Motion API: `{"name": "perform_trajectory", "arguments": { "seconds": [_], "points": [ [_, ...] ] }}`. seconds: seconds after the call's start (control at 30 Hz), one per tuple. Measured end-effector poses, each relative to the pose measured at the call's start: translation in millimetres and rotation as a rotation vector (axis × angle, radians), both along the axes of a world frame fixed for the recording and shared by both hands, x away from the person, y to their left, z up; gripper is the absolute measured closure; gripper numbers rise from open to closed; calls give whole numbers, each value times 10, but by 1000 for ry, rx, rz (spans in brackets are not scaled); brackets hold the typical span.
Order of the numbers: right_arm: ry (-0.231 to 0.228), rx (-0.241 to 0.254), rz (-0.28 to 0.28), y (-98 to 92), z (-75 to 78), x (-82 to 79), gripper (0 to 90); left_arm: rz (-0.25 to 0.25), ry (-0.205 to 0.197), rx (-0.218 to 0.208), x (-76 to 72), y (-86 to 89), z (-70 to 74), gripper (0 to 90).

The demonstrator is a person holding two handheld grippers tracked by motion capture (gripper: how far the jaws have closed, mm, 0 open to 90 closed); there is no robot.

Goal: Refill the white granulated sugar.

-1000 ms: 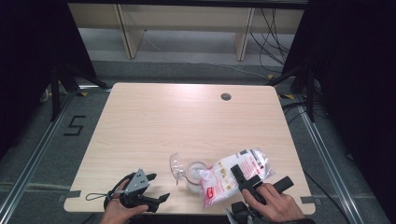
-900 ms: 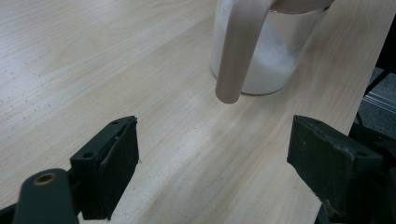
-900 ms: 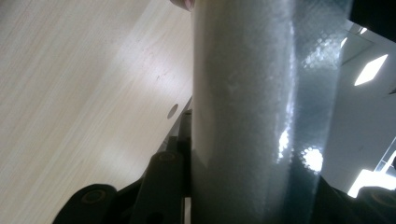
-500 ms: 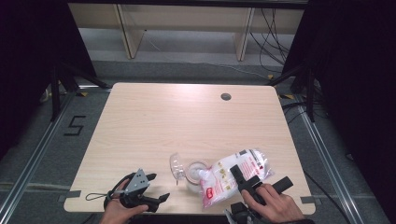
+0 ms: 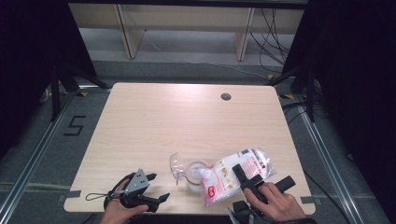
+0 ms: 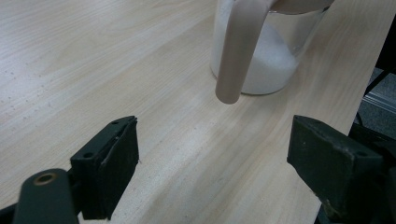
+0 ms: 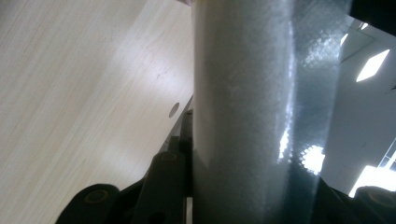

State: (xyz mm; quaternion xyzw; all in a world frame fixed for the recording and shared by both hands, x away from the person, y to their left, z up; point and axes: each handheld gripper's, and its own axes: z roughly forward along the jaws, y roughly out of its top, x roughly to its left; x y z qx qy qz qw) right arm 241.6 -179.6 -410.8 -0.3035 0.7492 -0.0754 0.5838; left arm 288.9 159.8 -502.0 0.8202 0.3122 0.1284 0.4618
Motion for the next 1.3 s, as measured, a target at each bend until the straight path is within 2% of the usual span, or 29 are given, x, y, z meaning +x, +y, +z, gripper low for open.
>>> {"name": "perform_trajectory", "arguments": {
  "seconds": [0.03,0.07,0.1,0.17,0.2,0.37,0.4,0.47,0.5,0.63,0.67,0.7,0.73,0.8,0.83,0.87,1.0,1.03,1.07,1.1,1.17,1.2,1.3],
  "points": [
    [1,7,-2,-8,-2,2,751,0,0,0,0,0,0,161],
    [8,34,-30,-20,-16,-15,751,-2,-1,2,0,0,1,161],
    [-1,10,-6,-16,4,7,752,-4,-5,-7,6,-3,-7,161],
    [-2,17,-9,-25,2,7,753,-4,-6,-6,5,-3,-7,161],
    [4,49,-31,-35,-17,-7,754,-3,-6,-7,5,-4,-7,161],
    [11,50,-32,-41,-18,-3,758,-3,2,0,1,2,1,162],
    [1,17,-13,-39,5,13,759,-5,1,-1,3,2,0,161],
    [0,8,-16,-41,14,10,760,-3,1,0,1,2,2,162],
    [3,30,-16,-43,7,12,760,-3,1,0,2,2,1,161],
    [5,37,-3,-26,16,-1,761,-2,-2,2,2,0,1,161],
    [12,69,-24,-28,-7,-24,762,-2,-2,2,2,0,1,161],
    [0,18,1,-14,23,-12,763,0,0,1,0,0,1,162],
    [0,14,2,-9,24,-12,763,0,0,0,0,0,0,161],
    [0,15,3,-12,24,-10,764,0,0,-1,0,0,0,162],
    [12,70,-25,-27,-9,-24,764,-1,0,-1,0,0,-1,161],
    [5,35,-3,-25,19,-2,764,-1,1,-1,0,-2,-2,162],
    [0,29,-7,-34,27,-3,764,0,2,-6,-1,-6,-3,161],
    [9,60,-24,-36,9,-18,764,0,2,-6,-1,-6,-3,161],
    [2,31,1,-27,29,-7,764,0,2,-6,-1,-6,-3,161],
    [2,31,1,-27,29,-7,764,-1,2,-6,-1,-6,-3,161],
    [6,39,6,-20,23,-7,765,0,2,-6,-1,-5,-3,161],
    [23,83,-17,-26,-8,-20,765,0,0,0,1,0,-1,161],
    [25,88,-22,-34,-9,-17,765,-2,2,-1,2,3,1,161]
  ]
}}
